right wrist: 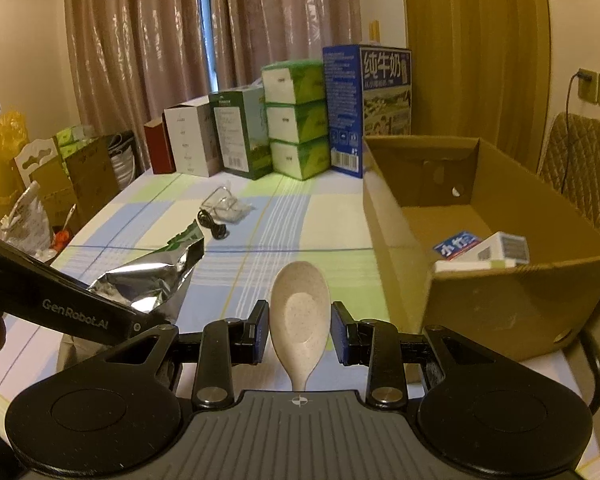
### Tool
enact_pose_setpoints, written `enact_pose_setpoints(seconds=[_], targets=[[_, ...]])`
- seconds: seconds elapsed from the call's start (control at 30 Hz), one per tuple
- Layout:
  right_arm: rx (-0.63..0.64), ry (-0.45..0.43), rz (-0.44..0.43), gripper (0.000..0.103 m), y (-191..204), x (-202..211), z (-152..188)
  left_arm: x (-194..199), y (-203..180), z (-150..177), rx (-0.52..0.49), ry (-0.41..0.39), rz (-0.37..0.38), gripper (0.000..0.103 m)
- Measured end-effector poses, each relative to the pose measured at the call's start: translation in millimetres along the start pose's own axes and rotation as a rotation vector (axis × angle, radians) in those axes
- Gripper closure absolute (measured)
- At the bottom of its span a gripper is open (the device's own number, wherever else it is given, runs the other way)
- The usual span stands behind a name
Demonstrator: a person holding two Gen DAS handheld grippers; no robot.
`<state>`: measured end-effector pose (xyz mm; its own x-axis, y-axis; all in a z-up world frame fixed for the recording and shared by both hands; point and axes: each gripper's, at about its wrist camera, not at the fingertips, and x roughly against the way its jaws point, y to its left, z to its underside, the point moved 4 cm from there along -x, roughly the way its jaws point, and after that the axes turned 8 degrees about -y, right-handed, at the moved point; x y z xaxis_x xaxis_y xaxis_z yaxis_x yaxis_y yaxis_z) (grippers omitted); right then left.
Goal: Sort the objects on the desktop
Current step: 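Carry the foil packet and wooden spoon over the cardboard box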
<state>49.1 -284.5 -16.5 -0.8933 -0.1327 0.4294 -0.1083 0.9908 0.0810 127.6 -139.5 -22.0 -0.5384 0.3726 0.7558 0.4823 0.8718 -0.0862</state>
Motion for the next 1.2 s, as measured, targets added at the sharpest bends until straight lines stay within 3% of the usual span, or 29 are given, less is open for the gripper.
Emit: enact_pose_setpoints(seconds=[0.53, 1.2], targets=[[0.017, -0.070, 0.043, 0.073, -35, 25, -35, 15, -41, -32, -0.022, -0.061, 0.034, 0.062], [0.018, -0.093, 0.124, 0.073, -119, 34, -80, 7, -123, -86, -0.094, -0.098, 0.128, 0.062]])
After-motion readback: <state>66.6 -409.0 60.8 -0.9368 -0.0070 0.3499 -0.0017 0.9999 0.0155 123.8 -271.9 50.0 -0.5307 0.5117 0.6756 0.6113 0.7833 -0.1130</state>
